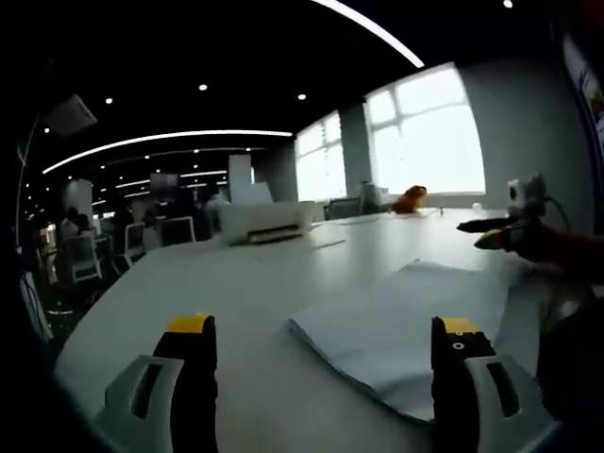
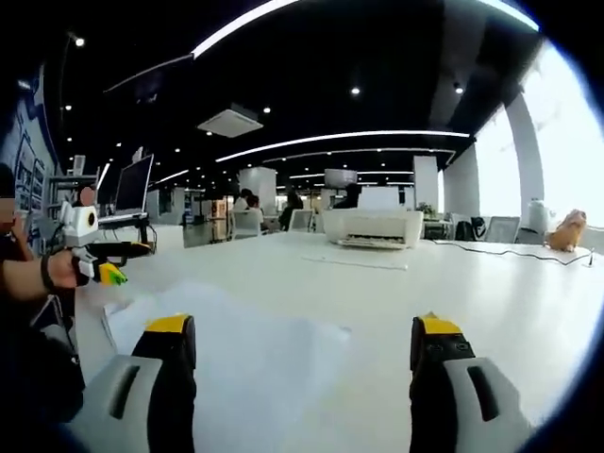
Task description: Organize the stack of printing papers by aligning and flattening the scattered papers on the table
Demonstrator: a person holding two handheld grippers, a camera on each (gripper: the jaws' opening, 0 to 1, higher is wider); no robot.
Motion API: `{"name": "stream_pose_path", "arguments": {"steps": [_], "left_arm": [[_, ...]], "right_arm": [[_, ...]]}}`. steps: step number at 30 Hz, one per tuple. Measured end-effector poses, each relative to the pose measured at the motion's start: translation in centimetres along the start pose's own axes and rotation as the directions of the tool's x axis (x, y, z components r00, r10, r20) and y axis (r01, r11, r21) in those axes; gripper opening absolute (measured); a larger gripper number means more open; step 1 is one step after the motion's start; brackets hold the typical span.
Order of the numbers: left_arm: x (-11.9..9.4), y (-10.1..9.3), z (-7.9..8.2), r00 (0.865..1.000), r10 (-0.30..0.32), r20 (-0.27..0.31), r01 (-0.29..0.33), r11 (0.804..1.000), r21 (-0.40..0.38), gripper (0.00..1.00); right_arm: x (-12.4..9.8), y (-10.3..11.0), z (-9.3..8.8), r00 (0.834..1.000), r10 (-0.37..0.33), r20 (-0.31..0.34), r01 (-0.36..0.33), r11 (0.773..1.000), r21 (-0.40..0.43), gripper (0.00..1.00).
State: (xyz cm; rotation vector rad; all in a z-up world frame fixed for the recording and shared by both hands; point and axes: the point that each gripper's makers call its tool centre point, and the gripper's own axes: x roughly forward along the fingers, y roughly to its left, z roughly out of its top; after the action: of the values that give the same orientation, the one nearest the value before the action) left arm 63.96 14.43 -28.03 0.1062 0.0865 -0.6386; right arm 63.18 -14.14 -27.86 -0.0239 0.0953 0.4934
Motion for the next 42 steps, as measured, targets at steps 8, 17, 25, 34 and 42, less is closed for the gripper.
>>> {"name": "stream_pose_path", "arguments": {"steps": [8, 17, 25, 34, 42], "left_arm": [[-2.1, -1.2, 1.8, 1.0, -0.016, 0.02, 0.016, 1.0, 0.018, 0.97], [-4.3, -1.2, 2.2, 1.0, -0.001, 0.009, 0.001, 1.0, 0.02, 0.97], [-5.9, -1.8, 2.7, 1.0, -0.006, 0.009, 0.006, 1.0, 0.015, 0.97], [-7.8, -2.0, 3.6, 1.0, -0.004, 0.02, 0.004, 1.0, 0.02, 0.97], [-9.3, -2.7, 3.9, 1.0, -0.009, 0.016, 0.009, 1.0, 0.015, 0.97]], "right_arm": [[-1.8, 1.2, 1.7, 0.999, 0.016, 0.034, -0.016, 1.0, -0.003, 0.9], [-4.1, 2.3, 2.2, 0.999, 0.032, 0.033, -0.032, 0.999, 0.014, 0.89], [-6.0, 3.1, 3.5, 0.998, 0.043, 0.053, -0.043, 0.999, 0.006, 0.89], [-7.8, 3.0, 3.6, 0.999, 0.018, 0.046, -0.018, 1.0, -0.013, 0.88], [-9.2, 3.4, 3.8, 0.999, 0.027, 0.044, -0.026, 0.999, -0.02, 0.89]]}}
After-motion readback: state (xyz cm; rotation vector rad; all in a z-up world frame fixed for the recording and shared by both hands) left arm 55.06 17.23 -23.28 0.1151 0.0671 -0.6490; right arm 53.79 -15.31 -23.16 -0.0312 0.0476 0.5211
